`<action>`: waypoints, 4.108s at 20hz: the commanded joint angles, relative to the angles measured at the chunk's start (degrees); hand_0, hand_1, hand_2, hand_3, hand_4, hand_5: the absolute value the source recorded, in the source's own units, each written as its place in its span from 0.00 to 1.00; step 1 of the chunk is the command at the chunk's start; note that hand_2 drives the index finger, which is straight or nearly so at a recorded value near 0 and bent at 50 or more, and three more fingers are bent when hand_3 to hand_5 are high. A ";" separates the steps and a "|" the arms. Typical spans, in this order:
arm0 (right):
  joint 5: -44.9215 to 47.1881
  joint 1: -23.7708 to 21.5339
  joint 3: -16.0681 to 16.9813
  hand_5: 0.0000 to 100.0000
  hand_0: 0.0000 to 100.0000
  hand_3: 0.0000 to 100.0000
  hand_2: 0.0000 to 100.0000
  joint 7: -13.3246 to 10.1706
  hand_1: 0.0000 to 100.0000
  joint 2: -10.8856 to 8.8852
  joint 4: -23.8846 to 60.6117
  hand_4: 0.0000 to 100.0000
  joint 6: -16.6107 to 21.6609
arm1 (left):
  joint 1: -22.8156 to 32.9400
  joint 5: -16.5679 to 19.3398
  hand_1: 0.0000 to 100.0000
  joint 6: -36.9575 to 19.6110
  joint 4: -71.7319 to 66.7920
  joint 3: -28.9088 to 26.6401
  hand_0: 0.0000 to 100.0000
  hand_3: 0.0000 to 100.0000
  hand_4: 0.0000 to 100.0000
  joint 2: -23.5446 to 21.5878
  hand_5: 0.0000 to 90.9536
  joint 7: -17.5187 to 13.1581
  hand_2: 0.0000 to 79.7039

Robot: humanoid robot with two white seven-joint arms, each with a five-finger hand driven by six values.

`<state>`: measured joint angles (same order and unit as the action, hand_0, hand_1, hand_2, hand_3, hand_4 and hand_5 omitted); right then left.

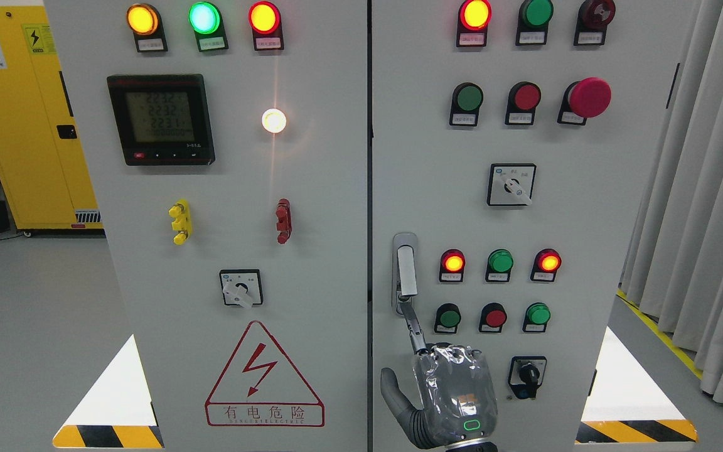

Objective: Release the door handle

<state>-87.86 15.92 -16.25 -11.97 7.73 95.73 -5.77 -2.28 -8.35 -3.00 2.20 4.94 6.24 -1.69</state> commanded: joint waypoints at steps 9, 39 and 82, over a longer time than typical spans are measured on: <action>0.23 -0.18 2.71 0.93 0.88 0.98 0.61 -0.95 0.42 0.18 3.23 0.92 -0.21 | 0.00 0.00 0.56 0.10 0.00 -0.02 0.12 0.00 0.00 0.00 0.00 0.02 0.00; 3.22 4.74 3.24 1.00 0.30 1.00 1.00 3.97 0.21 0.09 6.92 1.00 -0.12 | 0.00 0.00 0.56 0.10 0.00 -0.02 0.12 0.00 0.00 0.00 0.00 0.02 0.00; 3.31 10.71 1.74 1.00 0.37 1.00 1.00 6.34 0.23 0.36 2.88 1.00 -3.02 | 0.00 0.00 0.56 0.10 0.00 -0.02 0.12 0.00 0.00 0.00 0.00 0.02 0.00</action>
<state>-84.56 26.07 -14.50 -5.67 8.07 99.24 -8.64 -2.29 -8.35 -2.94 2.20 4.93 6.24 -1.68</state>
